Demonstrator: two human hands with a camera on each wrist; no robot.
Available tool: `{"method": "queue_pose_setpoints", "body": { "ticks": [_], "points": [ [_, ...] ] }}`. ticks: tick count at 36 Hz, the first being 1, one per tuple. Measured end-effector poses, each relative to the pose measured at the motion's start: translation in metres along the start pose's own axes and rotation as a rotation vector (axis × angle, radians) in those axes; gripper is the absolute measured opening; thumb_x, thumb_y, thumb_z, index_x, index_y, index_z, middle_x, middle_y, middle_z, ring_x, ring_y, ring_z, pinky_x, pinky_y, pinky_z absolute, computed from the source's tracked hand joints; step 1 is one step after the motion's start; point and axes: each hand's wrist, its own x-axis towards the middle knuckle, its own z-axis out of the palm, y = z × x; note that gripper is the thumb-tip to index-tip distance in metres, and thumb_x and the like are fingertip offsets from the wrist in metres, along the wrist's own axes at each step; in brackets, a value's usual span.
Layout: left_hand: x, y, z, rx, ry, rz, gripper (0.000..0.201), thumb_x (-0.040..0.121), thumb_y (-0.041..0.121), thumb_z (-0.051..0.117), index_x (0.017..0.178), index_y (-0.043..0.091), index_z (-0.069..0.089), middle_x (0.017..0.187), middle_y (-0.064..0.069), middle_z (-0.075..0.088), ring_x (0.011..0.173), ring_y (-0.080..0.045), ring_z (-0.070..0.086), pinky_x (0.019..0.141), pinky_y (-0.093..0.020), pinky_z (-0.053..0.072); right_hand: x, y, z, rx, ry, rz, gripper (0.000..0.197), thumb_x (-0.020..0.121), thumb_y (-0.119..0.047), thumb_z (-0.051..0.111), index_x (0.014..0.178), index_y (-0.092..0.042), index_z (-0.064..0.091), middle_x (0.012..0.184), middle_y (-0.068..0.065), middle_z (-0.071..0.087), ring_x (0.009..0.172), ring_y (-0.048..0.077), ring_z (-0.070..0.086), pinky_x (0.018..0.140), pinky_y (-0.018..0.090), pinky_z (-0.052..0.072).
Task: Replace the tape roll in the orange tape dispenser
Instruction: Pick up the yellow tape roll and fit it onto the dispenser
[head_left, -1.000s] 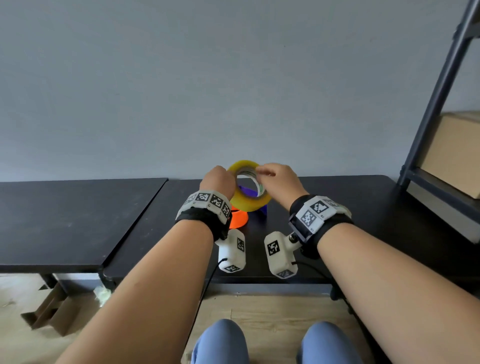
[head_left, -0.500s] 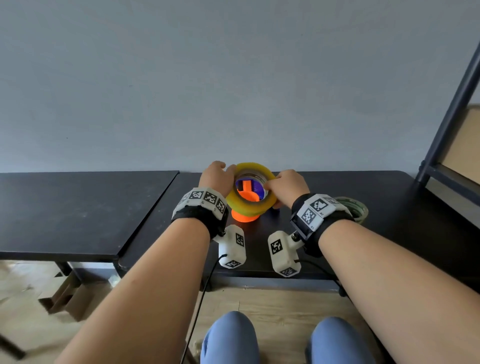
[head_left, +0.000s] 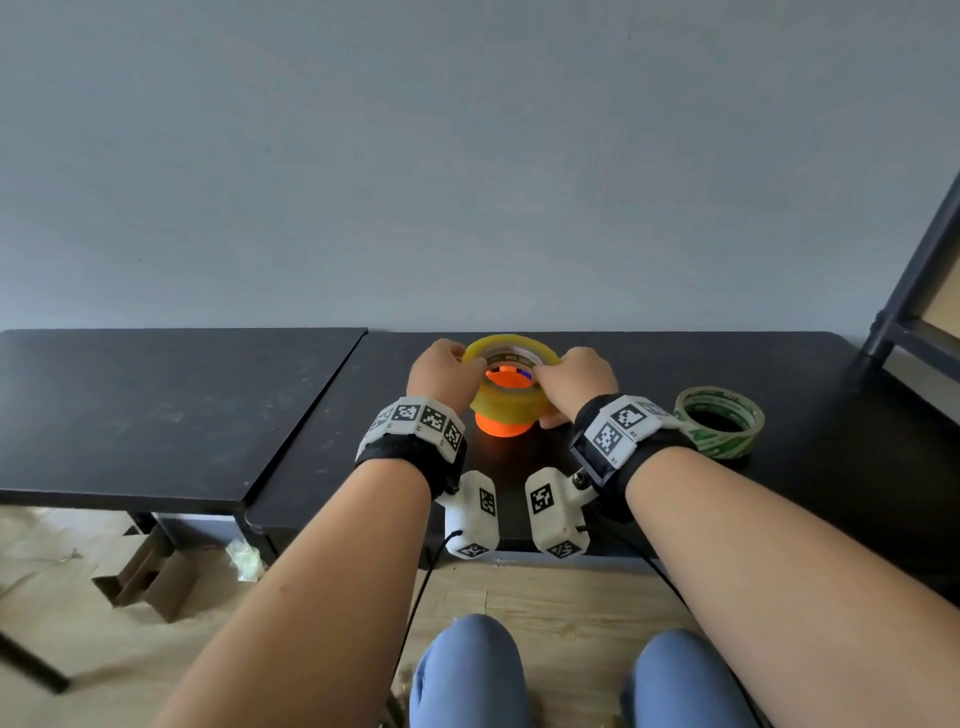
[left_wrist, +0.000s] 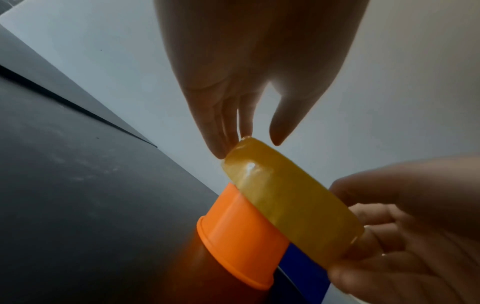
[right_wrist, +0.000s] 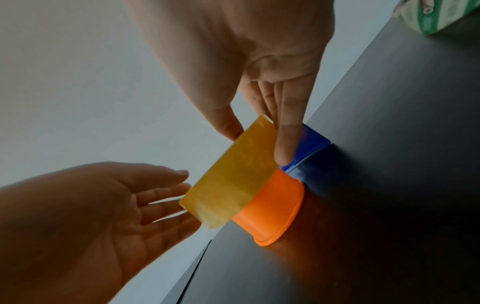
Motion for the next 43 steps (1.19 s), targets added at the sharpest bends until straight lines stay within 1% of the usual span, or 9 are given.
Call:
{"method": "queue_pose_setpoints", "body": {
  "ticks": [8,12,18,20,24,28,33,39,43],
  "points": [
    [0.006,-0.006,0.005,-0.004,0.014,0.012,0.042,0.092,0.017,0.053,0.135,0.013,0.054,0.131,-0.004,0.062,0.115,-0.020,0.060,0.079,-0.025,0.041,0.004,0.001,0.003,-0.040,-0.006,-0.015,0.027,0.091,-0.035,0.053,0.090,-0.010,0.046,0.067,0.007,0.065,0.054,0.026,0.071,0.064,0.035,0.063],
    [0.009,-0.005,0.005,0.036,0.014,0.008,0.041,0.093,0.014,0.049,0.134,0.014,0.056,0.130,-0.005,0.063,0.116,-0.022,0.060,0.078,-0.025,0.040,0.005,0.000,0.004,-0.069,-0.006,-0.025,0.028,0.090,-0.037,0.052,0.089,-0.011,0.042,0.063,0.008,0.065,0.046,0.024,0.067,0.060,0.033,0.062],
    [0.015,-0.010,0.002,0.128,-0.053,-0.036,0.046,0.088,0.005,0.048,0.131,0.015,0.062,0.127,-0.009,0.066,0.116,-0.027,0.062,0.078,-0.028,0.044,0.008,0.004,0.012,-0.108,-0.074,0.000,0.029,0.088,-0.033,0.054,0.072,-0.010,0.044,0.063,0.012,0.068,0.060,0.032,0.074,0.063,0.039,0.062],
    [0.014,-0.015,0.005,0.150,-0.085,-0.037,0.042,0.088,0.010,0.050,0.127,0.016,0.064,0.122,-0.010,0.068,0.112,-0.027,0.064,0.077,-0.031,0.049,0.010,0.008,0.015,-0.118,-0.073,0.008,0.026,0.089,-0.032,0.054,0.079,-0.010,0.044,0.065,0.012,0.069,0.059,0.030,0.073,0.060,0.037,0.061],
    [0.013,-0.025,0.014,0.229,-0.213,-0.041,0.046,0.094,0.015,0.047,0.139,0.021,0.054,0.133,-0.009,0.062,0.118,-0.028,0.061,0.095,-0.037,0.050,0.015,0.015,0.021,-0.199,-0.050,0.004,0.041,0.092,-0.041,0.051,0.111,-0.005,0.047,0.076,0.011,0.070,0.044,0.022,0.066,0.045,0.026,0.055],
    [0.010,-0.025,0.014,0.279,-0.256,-0.011,0.048,0.098,0.015,0.042,0.146,0.024,0.045,0.142,-0.005,0.055,0.126,-0.025,0.055,0.100,-0.035,0.046,0.017,0.018,0.022,-0.234,-0.070,0.001,0.045,0.094,-0.044,0.050,0.110,-0.002,0.051,0.079,0.010,0.069,0.043,0.020,0.065,0.040,0.024,0.048],
    [0.015,-0.026,0.014,0.286,-0.238,-0.028,0.046,0.097,0.020,0.045,0.143,0.023,0.048,0.144,-0.004,0.054,0.130,-0.025,0.052,0.106,-0.038,0.045,0.018,0.014,0.020,-0.283,0.057,-0.160,0.035,0.093,-0.028,0.054,0.121,-0.009,0.049,0.112,0.010,0.063,0.097,0.029,0.065,0.070,0.033,0.046],
    [0.018,-0.022,0.009,0.349,-0.183,-0.040,0.044,0.097,0.008,0.041,0.141,0.009,0.047,0.144,-0.011,0.051,0.133,-0.028,0.049,0.105,-0.035,0.040,0.011,0.004,0.022,-0.351,0.044,-0.398,0.025,0.082,-0.019,0.058,0.105,-0.012,0.064,0.109,0.009,0.062,0.104,0.030,0.058,0.084,0.037,0.050],
    [0.016,-0.021,0.000,0.375,-0.190,-0.056,0.044,0.097,0.003,0.040,0.140,0.008,0.048,0.143,-0.013,0.052,0.131,-0.029,0.050,0.105,-0.035,0.041,0.005,0.003,0.029,-0.456,-0.135,-0.378,0.044,0.081,-0.037,0.065,0.122,-0.021,0.062,0.123,0.009,0.060,0.118,0.029,0.050,0.096,0.040,0.047]
  ]
}}
